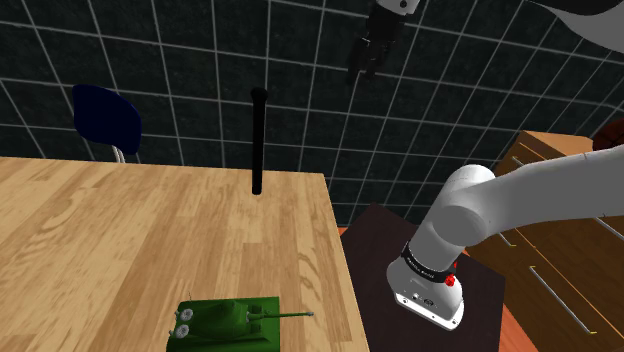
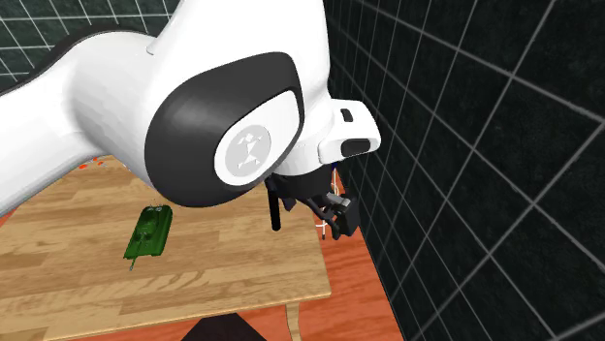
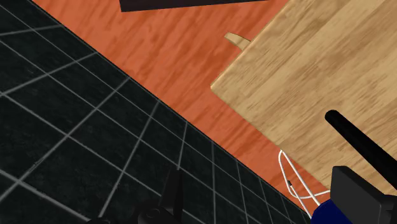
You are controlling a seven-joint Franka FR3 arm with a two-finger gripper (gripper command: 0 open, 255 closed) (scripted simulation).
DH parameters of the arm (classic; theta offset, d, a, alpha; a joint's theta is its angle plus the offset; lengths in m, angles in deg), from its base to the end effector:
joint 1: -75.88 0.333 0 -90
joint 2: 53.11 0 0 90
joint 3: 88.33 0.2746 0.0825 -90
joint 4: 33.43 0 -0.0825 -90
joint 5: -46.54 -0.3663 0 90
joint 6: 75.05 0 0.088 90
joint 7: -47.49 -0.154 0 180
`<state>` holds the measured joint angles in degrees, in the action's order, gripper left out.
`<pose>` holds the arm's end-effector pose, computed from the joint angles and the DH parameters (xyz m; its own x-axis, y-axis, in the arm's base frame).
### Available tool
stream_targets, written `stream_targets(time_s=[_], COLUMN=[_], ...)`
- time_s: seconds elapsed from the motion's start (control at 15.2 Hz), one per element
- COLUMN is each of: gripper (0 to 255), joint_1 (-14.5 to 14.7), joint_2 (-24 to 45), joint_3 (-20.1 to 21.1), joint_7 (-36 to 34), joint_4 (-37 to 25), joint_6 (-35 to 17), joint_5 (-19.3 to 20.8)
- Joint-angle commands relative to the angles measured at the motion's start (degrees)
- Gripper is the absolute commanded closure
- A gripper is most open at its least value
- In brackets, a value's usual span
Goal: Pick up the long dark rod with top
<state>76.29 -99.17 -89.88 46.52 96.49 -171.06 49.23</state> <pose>0.3332 -0.0153 0.5720 0.9772 -0.0275 0.2107 -0.0332 -0.9992 0.0236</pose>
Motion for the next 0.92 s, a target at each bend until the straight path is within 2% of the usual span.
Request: stream_targets(time_s=[0.0, 0.46, 0.86], gripper=[0, 0, 0], joint_1=[0.00, 2.91, 4.73], joint_2=[0.00, 10.38, 20.13], joint_3=[0.00, 6.87, 12.70], joint_7=[0.00, -3.71, -7.11], joint_4=[0.00, -6.31, -13.58], joint_6=[0.00, -3.14, -4.63], joint_5=[0.00, -1.33, -0.73])
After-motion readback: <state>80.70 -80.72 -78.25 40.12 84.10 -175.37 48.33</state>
